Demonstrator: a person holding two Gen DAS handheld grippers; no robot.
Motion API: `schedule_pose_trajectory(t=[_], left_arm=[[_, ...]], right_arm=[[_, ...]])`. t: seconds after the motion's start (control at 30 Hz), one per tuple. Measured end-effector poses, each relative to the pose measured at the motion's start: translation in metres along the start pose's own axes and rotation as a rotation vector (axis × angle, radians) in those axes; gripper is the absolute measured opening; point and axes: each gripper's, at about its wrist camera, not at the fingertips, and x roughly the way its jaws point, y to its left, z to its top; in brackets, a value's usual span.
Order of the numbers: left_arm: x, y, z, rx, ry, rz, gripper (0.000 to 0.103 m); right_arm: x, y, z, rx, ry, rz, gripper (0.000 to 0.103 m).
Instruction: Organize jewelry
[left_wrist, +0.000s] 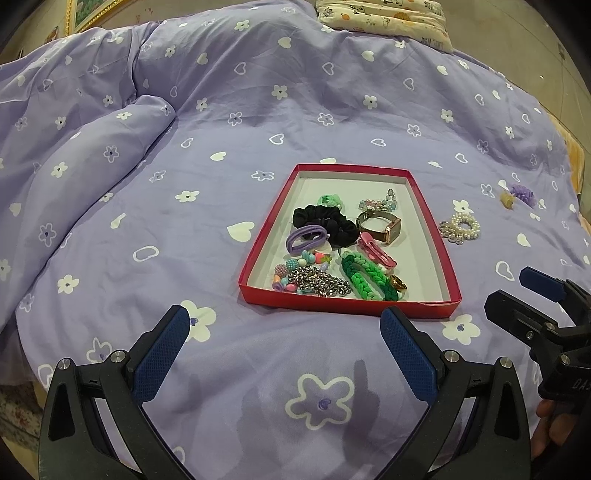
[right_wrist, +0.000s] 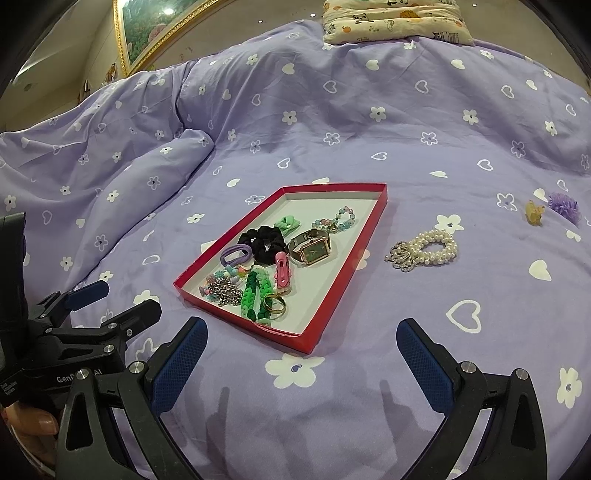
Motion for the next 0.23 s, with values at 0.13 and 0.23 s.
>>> schedule_pose_trajectory(t=[0.13,0.23], left_arm=[[0.0033,-0.0005,0.0007,0.002,0.004,0.0,0.103],[0.0054,-0.0009,0.0013,0.001,0.015,-0.014,0.103]], right_arm=[[0.0026,-0.002,0.0011,0.006,0.008,0.002,0.103],[0.0051,-0.0034,0.0024,0.009,0.014,0.004,0.103]])
